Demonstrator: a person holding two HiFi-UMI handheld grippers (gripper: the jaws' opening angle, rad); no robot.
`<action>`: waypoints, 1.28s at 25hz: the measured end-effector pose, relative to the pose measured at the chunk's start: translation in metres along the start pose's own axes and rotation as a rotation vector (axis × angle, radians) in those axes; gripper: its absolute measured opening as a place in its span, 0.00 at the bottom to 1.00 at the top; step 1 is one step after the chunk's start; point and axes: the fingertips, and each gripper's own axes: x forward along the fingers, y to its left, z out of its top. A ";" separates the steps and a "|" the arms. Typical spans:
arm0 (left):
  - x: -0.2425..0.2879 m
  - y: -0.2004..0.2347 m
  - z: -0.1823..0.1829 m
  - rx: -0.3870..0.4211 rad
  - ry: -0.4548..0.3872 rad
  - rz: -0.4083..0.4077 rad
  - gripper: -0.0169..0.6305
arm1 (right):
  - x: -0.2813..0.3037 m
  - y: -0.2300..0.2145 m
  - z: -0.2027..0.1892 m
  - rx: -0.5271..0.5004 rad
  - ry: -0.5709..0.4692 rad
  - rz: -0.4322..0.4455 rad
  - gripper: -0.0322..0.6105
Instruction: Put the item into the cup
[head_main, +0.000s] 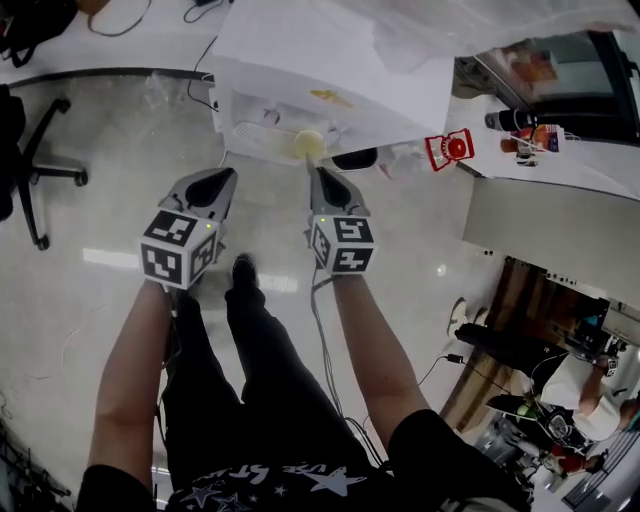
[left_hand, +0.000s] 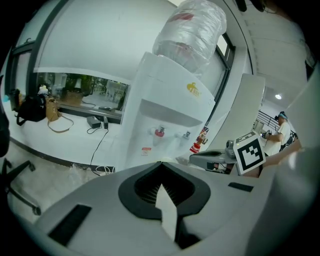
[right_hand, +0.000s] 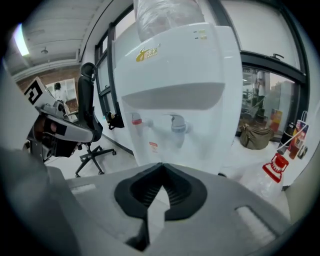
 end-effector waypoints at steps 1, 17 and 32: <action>0.003 0.001 0.000 0.001 0.001 0.000 0.03 | 0.005 -0.002 -0.001 -0.021 0.011 -0.005 0.05; 0.036 0.015 -0.021 -0.038 0.032 0.012 0.03 | 0.067 -0.023 -0.020 -0.176 0.104 -0.006 0.05; 0.041 0.020 -0.040 -0.052 0.084 0.010 0.03 | 0.095 -0.031 -0.036 -0.211 0.207 -0.046 0.05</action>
